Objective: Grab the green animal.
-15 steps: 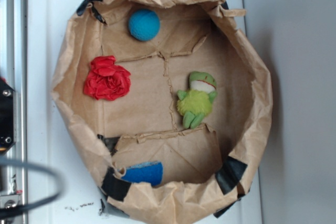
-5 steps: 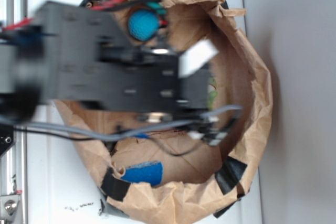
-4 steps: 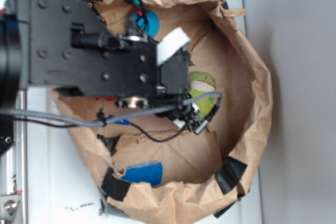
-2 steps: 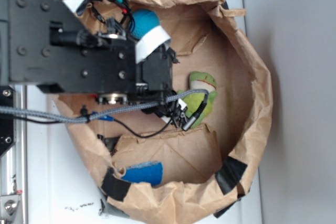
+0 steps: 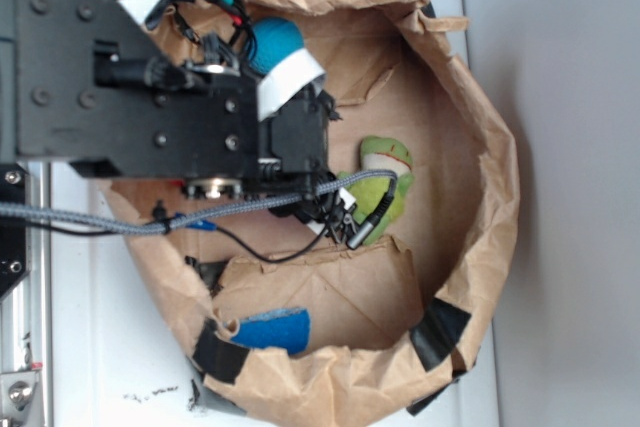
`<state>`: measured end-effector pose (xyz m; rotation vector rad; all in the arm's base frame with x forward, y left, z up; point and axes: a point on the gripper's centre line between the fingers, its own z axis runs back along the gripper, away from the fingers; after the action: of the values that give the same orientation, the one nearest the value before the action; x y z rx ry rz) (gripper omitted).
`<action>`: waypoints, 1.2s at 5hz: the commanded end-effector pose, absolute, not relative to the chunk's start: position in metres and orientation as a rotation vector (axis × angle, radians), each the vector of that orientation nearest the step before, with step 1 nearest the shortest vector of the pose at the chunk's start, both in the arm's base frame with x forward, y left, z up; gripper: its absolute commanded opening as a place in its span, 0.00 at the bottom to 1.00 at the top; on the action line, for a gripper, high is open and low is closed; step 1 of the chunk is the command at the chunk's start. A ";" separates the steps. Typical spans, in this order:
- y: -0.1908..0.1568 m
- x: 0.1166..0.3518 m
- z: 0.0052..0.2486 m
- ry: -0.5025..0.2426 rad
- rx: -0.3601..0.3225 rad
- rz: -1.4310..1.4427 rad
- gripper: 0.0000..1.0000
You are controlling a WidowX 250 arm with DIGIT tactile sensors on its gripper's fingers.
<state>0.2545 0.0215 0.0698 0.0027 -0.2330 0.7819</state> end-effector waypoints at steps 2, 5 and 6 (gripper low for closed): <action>0.010 0.338 0.062 -0.261 -0.120 0.795 1.00; 0.015 0.346 0.066 -0.279 -0.144 0.855 0.00; 0.017 0.338 0.077 -0.270 -0.174 0.845 0.00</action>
<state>0.3314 0.0042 0.0527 -0.1486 -0.1900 0.8325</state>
